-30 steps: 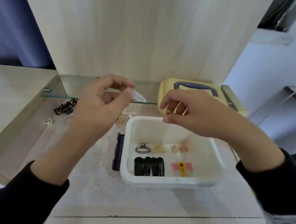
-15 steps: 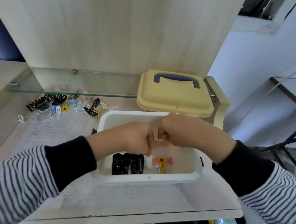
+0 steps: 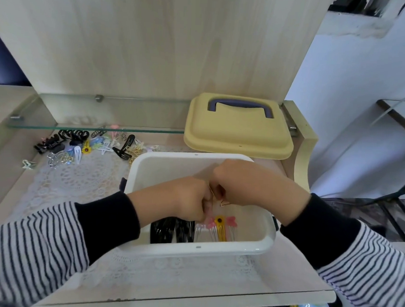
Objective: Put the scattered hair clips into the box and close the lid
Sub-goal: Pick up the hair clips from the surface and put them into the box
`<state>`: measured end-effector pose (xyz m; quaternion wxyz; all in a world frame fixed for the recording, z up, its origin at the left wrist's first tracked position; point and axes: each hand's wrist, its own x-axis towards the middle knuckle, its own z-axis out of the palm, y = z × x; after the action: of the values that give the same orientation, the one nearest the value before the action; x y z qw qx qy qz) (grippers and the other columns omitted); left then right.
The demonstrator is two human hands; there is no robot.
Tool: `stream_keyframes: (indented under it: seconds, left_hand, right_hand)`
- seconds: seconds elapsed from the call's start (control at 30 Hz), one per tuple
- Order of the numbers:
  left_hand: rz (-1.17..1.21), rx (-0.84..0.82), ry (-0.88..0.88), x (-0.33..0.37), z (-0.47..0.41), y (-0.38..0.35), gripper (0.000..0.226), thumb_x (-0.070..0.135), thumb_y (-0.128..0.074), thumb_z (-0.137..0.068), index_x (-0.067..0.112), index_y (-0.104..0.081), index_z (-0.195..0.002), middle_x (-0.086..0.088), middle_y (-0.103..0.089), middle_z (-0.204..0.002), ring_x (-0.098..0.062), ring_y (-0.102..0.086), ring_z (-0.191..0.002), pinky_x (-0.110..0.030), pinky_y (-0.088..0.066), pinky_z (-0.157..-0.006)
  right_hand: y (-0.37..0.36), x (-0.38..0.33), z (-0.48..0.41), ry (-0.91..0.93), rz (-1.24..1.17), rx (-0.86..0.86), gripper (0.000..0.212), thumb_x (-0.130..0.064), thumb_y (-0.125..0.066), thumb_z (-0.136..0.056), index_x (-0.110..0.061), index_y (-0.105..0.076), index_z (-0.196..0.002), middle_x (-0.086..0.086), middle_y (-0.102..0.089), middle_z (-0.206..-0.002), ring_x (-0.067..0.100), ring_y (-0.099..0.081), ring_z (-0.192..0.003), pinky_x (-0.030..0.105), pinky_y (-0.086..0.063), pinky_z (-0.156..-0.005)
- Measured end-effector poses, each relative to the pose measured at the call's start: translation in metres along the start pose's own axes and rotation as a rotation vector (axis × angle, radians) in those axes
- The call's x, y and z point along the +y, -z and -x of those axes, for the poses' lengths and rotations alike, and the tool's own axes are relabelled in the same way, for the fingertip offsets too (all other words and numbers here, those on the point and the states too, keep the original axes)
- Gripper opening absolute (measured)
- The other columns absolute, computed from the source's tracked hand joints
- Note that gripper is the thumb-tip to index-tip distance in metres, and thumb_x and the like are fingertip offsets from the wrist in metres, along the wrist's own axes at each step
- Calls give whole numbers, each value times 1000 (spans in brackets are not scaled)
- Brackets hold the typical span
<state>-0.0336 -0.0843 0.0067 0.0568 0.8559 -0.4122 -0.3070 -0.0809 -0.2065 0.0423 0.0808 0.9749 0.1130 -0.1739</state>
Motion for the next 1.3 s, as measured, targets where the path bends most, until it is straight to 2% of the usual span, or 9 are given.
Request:
stream_keyframes:
  seconds: [0.13,0.27,0.47,0.57,0.67,0.8,1.03,1.13,1.3]
  left_hand:
    - [5,-2,22,0,2,7,19,14,-59,-87,16,-70,-102,2,-69,-109,-18,-61,-103,-32,-50,-92]
    - [-57,51,58,-5,13,18,12,24,-63,-88,29,-65,-99,8,-65,-108,-14,-59,-98,-26,-46,-82]
    - [-202,392,95,-17,42,35,11,35,-55,-89,39,-57,-99,17,-60,-108,-9,-54,-105,-26,-38,-79]
    - [-156,557,29,-26,57,38,13,40,-55,-89,38,-58,-102,20,-60,-102,-5,-55,-100,-26,-40,-78]
    - [-76,730,-31,-40,69,35,10,42,-54,-89,38,-59,-97,20,-60,-95,-3,-56,-93,-27,-42,-76]
    - [15,963,-64,-66,80,26,21,43,-49,-86,34,-64,-98,15,-61,-98,-6,-56,-89,-30,-45,-81]
    - [215,1301,22,-116,96,3,17,26,-53,-94,23,-66,-105,11,-60,-106,2,-52,-102,-4,-33,-87]
    - [278,1360,103,-142,100,-6,18,25,-52,-92,25,-64,-106,9,-59,-105,-2,-52,-98,-12,-37,-84]
    - [345,1337,296,-182,110,-23,19,14,-55,-93,20,-62,-110,3,-60,-115,-12,-53,-100,-29,-41,-80]
  right_hand:
    - [-1,-1,-3,-7,-19,9,19,-12,-52,-89,-17,-70,-97,0,-66,-98,22,-61,-91,33,-49,-80]
    - [-1,-2,-5,-24,-3,-18,19,-13,-54,-89,-18,-70,-98,-2,-59,-90,19,-52,-82,27,-40,-71]
    - [-2,-2,-4,-57,-34,-5,23,-12,-56,-89,-20,-67,-108,-3,-62,-104,19,-57,-96,24,-41,-72]
    - [3,1,1,-101,-117,16,26,-10,-54,-90,-23,-64,-110,-4,-58,-110,17,-55,-92,20,-39,-60]
    - [15,1,9,-133,-229,79,25,-12,-49,-93,-24,-63,-109,-3,-59,-111,17,-58,-97,28,-49,-77]
    - [31,-7,17,-139,-337,244,19,-23,-50,-95,-25,-65,-106,-7,-64,-104,14,-60,-95,33,-51,-84]
    - [51,-67,-1,-76,-668,827,15,-14,-53,-90,-13,-67,-97,-1,-65,-92,14,-59,-86,35,-51,-78]
    - [62,-108,-20,-43,-795,1014,17,-12,-53,-86,-8,-66,-96,4,-65,-90,19,-60,-84,39,-50,-76]
    - [70,-182,-53,-44,-874,1068,23,-12,-43,-87,-5,-59,-100,8,-59,-96,22,-55,-83,31,-43,-72]
